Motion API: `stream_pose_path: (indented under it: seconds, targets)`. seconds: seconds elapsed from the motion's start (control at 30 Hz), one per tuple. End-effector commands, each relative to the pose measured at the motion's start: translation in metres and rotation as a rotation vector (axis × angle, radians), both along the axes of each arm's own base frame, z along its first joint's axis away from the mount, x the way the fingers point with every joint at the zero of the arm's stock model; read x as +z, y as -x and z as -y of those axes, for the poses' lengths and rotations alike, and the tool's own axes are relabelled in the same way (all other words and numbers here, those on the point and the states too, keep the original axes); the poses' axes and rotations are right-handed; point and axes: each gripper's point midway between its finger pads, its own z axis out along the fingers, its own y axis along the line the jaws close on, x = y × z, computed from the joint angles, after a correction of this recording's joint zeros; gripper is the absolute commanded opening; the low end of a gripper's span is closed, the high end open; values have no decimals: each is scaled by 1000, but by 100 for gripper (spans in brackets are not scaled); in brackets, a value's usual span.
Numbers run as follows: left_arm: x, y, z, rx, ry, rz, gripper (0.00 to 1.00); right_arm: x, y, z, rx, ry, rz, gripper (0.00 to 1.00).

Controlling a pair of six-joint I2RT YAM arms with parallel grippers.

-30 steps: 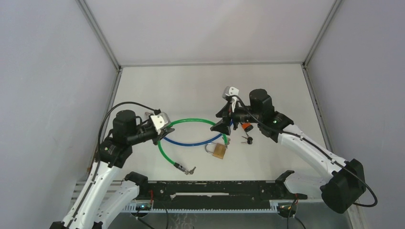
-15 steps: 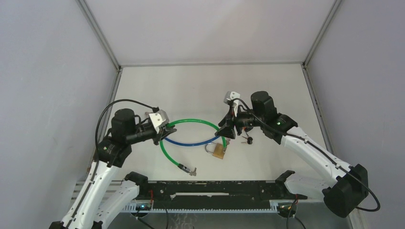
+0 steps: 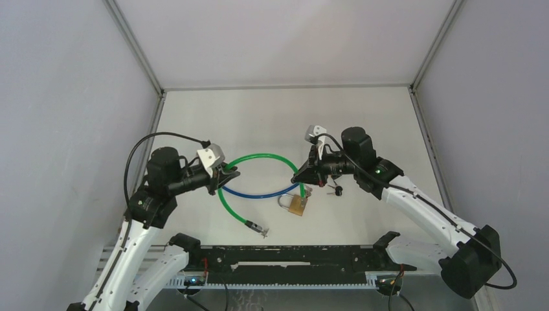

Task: Lock with the key
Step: Pick up the lock from the center of the board.

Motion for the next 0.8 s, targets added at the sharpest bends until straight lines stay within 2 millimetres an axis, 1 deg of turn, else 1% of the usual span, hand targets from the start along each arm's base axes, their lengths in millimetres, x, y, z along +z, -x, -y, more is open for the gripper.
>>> stream_pose_path:
  seconds: [0.0, 0.03, 0.13, 0.2, 0.27, 0.37, 0.43, 0.47, 0.53, 0.67, 0.77]
  targets:
    - [65, 12, 14, -57, 177, 96, 1, 57, -7, -8, -48, -169, 106, 0]
    - [63, 12, 15, -52, 188, 76, 6, 69, -9, -7, -70, -203, 132, 0]
    - [55, 14, 16, -44, 211, 19, 28, 107, -14, 1, -138, -307, 196, 0]
    - [48, 12, 17, -30, 228, -9, 42, 126, -16, 7, -181, -356, 236, 0]
    - [40, 7, 17, -10, 236, -19, 54, 144, -13, 12, -197, -406, 274, 0]
    - [29, 2, 14, 19, 230, -10, 70, 170, -9, 22, -217, -478, 323, 0]
    - [21, 3, 13, 13, 215, 5, 79, 183, -9, 30, -246, -511, 358, 0]
    - [19, 5, 13, 4, 205, 17, 82, 188, -10, 33, -262, -517, 373, 0]
    - [15, 3, 11, 12, 187, 41, 85, 196, -9, 38, -268, -522, 400, 0]
    - [12, -7, 4, 61, 167, 84, 85, 210, 2, 41, -215, -540, 436, 0]
    - [17, -5, 9, 22, 197, 102, 83, 221, 7, 44, -202, -547, 446, 0]
